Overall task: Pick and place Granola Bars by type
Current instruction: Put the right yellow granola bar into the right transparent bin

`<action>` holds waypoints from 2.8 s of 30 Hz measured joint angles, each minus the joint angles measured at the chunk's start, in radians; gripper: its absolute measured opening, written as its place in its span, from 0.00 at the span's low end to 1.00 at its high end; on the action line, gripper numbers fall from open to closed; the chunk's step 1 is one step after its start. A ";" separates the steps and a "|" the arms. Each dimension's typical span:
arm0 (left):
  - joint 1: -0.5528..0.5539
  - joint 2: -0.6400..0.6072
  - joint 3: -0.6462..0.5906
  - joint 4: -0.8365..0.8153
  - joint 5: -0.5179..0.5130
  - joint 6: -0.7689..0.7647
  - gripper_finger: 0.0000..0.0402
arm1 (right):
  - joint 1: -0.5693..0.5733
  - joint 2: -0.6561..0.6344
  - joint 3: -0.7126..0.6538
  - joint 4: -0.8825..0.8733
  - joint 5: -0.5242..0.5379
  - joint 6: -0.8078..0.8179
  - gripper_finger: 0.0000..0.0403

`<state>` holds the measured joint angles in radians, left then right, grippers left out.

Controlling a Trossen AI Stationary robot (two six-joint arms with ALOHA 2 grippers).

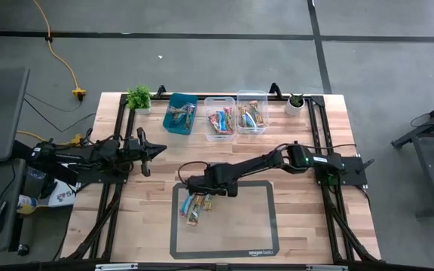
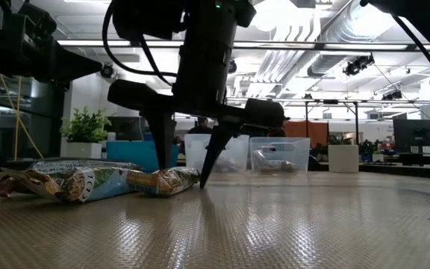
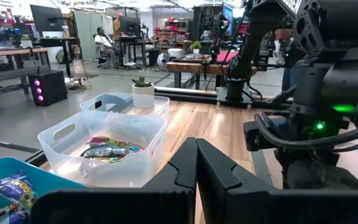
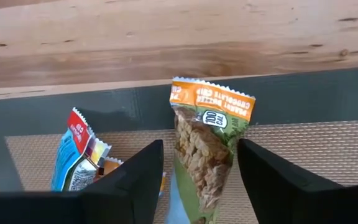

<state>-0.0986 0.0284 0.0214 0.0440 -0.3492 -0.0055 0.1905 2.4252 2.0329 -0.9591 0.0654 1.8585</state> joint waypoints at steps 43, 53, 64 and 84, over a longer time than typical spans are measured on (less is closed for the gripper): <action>0.000 0.000 0.000 0.000 0.000 0.000 0.00 | 0.000 0.007 -0.002 0.006 0.004 -0.024 0.22; 0.000 0.000 0.000 0.000 0.000 0.000 0.00 | 0.003 0.000 -0.003 0.004 0.021 -0.027 0.13; 0.000 0.000 0.000 0.000 0.000 0.000 0.00 | 0.009 -0.024 -0.006 0.006 0.057 -0.065 0.11; 0.000 0.000 0.000 0.000 0.000 0.000 0.00 | 0.008 -0.176 0.001 0.004 0.235 -0.227 0.11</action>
<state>-0.0986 0.0280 0.0213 0.0437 -0.3492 -0.0051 0.1989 2.2497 2.0342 -0.9552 0.3001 1.6313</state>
